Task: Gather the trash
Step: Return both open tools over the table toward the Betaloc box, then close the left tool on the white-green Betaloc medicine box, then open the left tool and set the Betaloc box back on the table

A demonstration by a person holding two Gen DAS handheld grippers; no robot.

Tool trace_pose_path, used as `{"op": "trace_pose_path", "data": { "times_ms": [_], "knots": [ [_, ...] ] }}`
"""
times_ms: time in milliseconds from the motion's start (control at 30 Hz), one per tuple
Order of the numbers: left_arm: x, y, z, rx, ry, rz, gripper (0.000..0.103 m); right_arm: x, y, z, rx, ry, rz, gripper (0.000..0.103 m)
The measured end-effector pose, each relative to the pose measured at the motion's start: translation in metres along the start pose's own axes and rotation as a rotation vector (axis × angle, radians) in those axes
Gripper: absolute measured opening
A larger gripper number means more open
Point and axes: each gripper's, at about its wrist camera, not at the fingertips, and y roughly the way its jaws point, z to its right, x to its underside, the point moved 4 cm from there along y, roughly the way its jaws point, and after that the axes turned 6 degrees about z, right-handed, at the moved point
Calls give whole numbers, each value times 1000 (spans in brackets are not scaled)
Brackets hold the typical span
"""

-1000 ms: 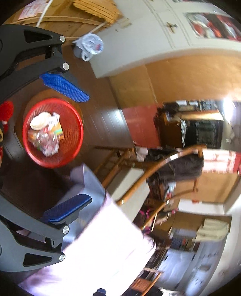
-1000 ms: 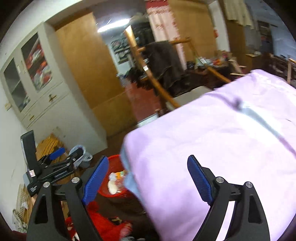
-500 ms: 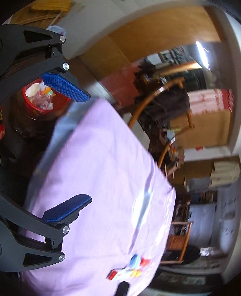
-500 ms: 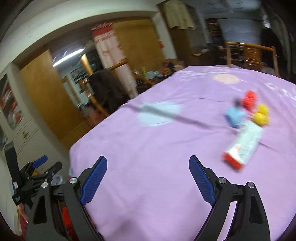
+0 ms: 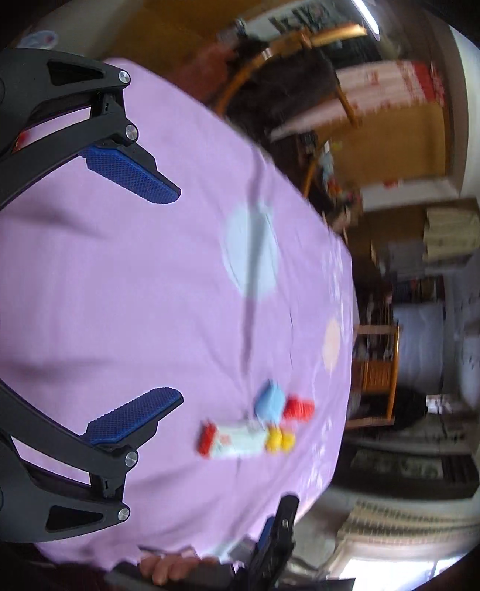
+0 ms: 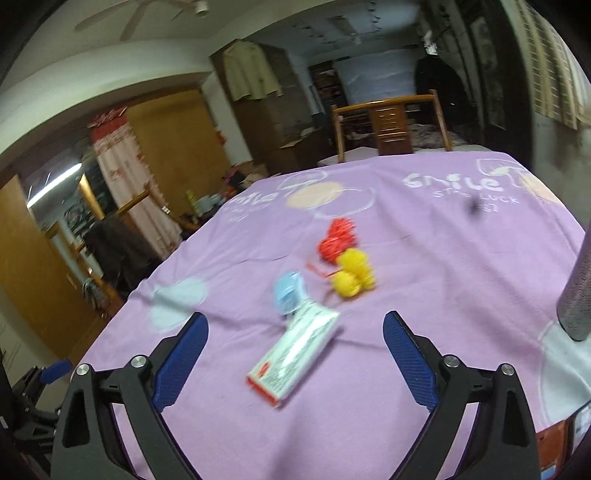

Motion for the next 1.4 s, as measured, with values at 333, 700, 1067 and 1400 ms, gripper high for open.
{"op": "trace_pose_path", "data": {
  "times_ms": [333,700,1067,1400],
  "knots": [
    [-34,93,126,213,167,-93,96,-11,-8,58,111,154,47,96],
    [-23,161,155,271,121,-218,85,-7,-6,71,126,213,19,96],
    [-25,116,89,346,23,-113,49,0,4,66,141,182,-24,96],
    [-17,126,-6,228,-188,-144,51,9,13,48,157,94,-52,96]
  ]
}}
